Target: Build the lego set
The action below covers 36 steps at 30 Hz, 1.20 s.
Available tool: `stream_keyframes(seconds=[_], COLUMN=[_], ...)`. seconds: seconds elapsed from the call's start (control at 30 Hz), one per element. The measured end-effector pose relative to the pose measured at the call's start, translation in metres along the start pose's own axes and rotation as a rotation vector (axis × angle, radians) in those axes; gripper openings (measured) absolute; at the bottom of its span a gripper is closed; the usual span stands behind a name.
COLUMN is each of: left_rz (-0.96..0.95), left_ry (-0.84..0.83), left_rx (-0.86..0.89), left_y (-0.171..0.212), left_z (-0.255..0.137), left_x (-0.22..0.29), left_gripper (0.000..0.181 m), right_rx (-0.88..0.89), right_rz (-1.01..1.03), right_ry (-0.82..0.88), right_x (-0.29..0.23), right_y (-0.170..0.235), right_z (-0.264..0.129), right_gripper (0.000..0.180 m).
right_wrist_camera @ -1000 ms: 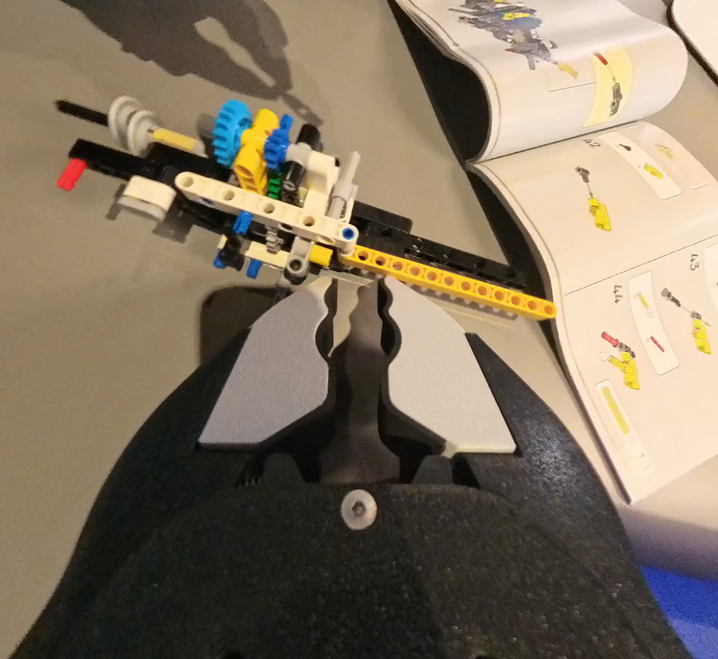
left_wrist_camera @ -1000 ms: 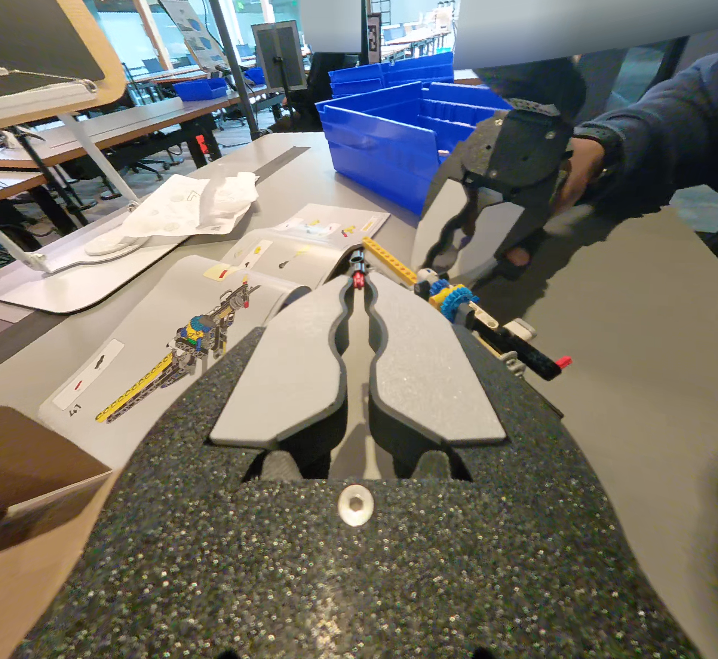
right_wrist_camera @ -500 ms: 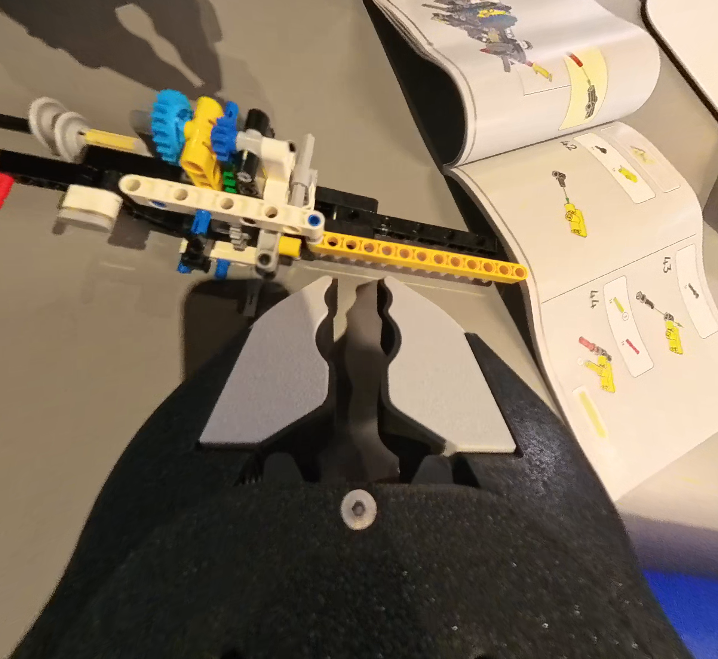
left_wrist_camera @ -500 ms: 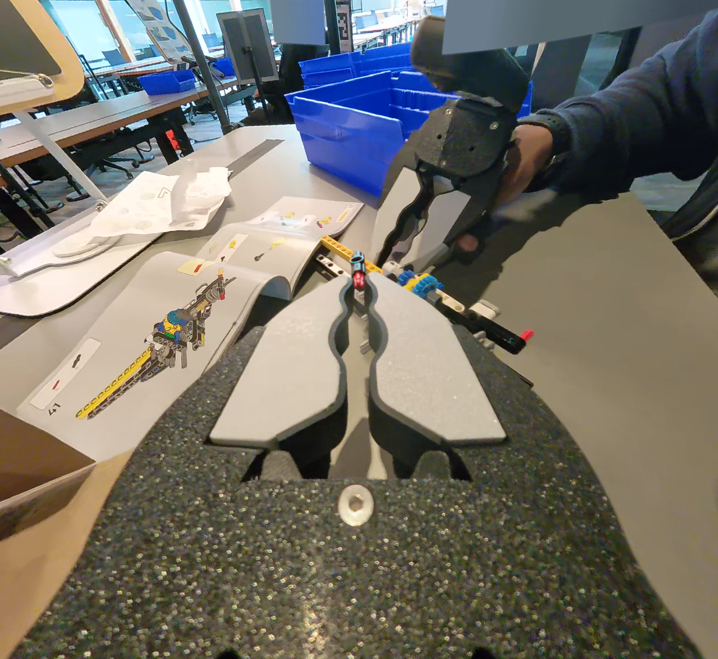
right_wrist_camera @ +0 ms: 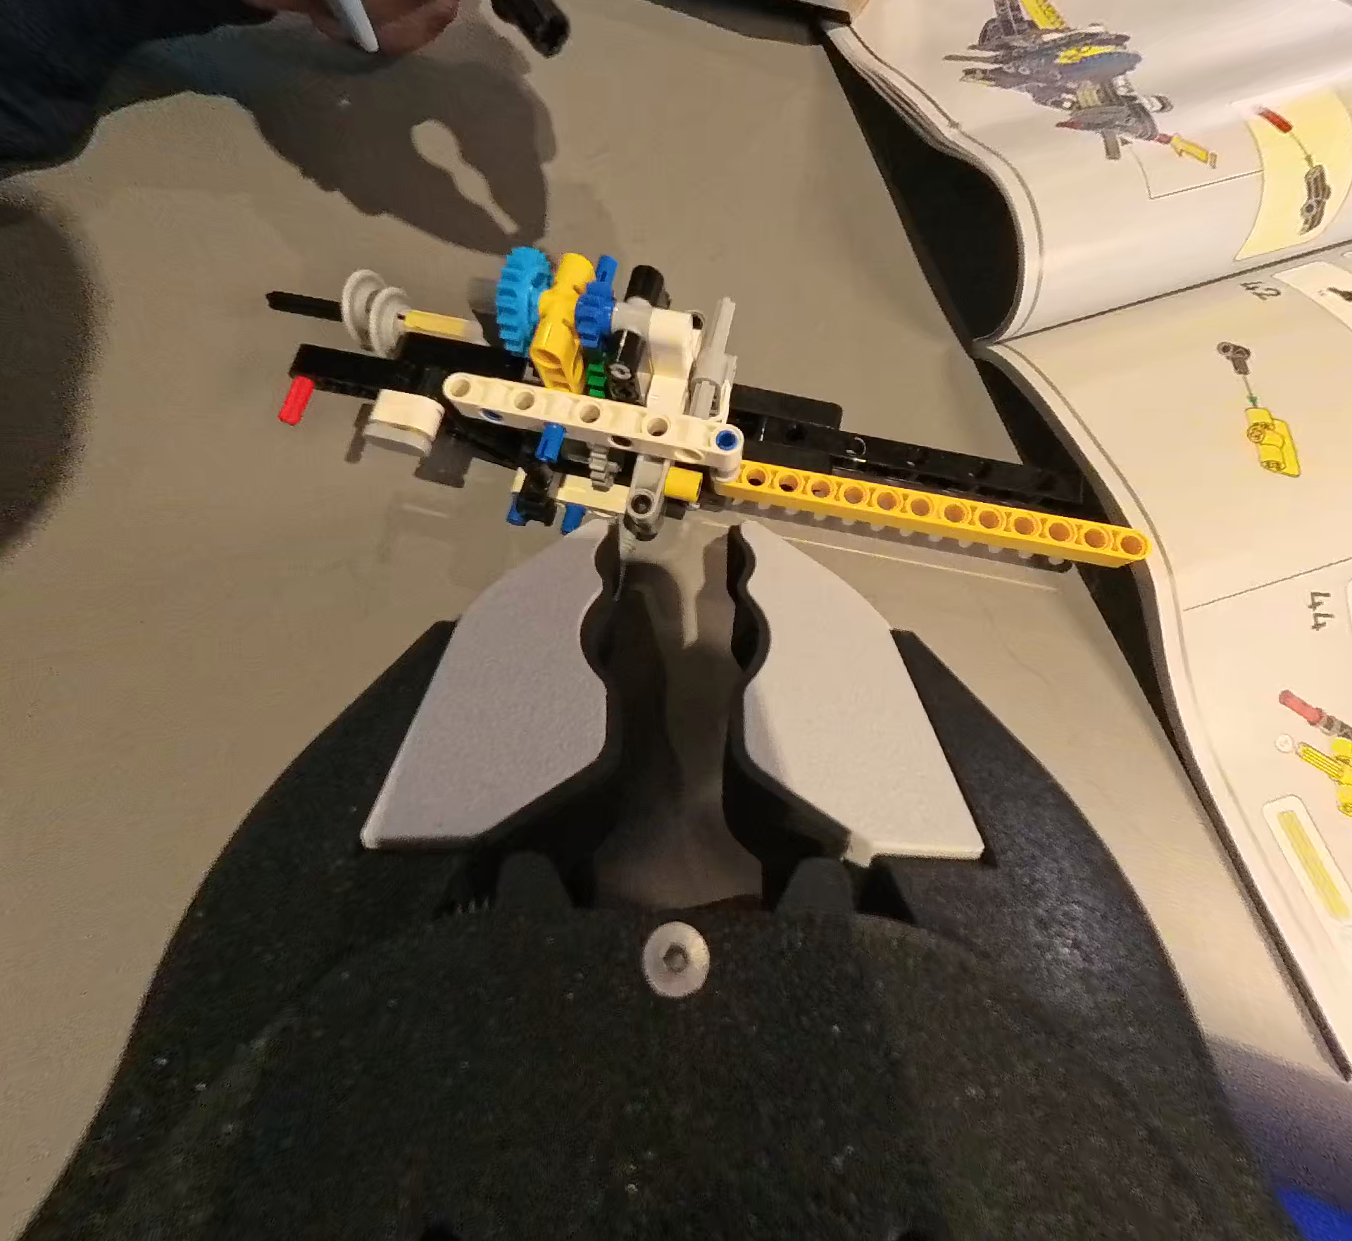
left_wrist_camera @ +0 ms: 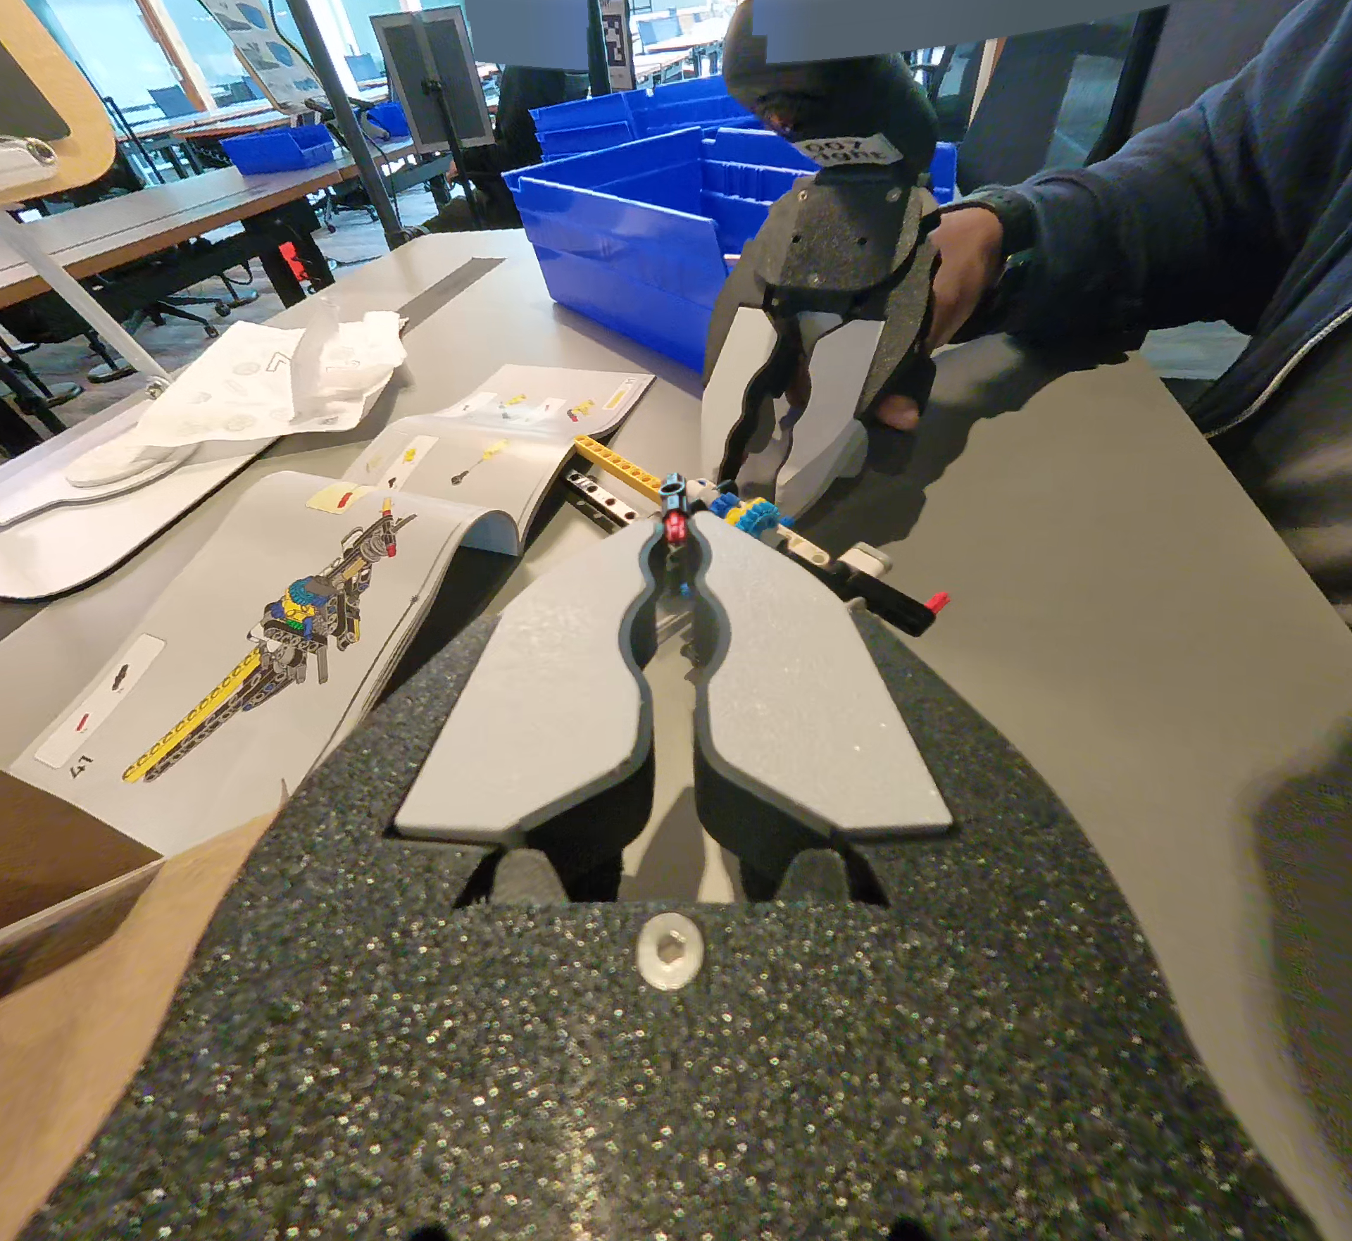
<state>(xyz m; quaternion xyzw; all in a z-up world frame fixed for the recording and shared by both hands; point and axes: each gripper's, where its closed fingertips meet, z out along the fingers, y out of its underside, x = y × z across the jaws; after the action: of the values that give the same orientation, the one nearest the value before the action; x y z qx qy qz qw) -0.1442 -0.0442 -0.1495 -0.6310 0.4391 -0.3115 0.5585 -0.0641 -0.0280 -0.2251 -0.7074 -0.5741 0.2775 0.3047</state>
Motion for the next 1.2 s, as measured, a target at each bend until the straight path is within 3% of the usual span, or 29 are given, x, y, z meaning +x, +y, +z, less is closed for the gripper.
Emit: stream_keyframes(seconds=[0.77,1.2], left_rz=[-0.039,-0.040], left_ry=[0.046,0.099], left_rx=[-0.017,-0.054], left_y=[0.009,0.015], left_z=[0.002,0.002], left_x=[0.001,0.010], left_gripper=[0.004,0.004], right_rx=[0.021,0.028], right_rz=[-0.084,-0.160], right_ry=[-0.041,-0.033], right_x=[-0.011,-0.010], right_y=[0.001,-0.003], right_z=[0.003,0.008], right_gripper=[0.025,0.008])
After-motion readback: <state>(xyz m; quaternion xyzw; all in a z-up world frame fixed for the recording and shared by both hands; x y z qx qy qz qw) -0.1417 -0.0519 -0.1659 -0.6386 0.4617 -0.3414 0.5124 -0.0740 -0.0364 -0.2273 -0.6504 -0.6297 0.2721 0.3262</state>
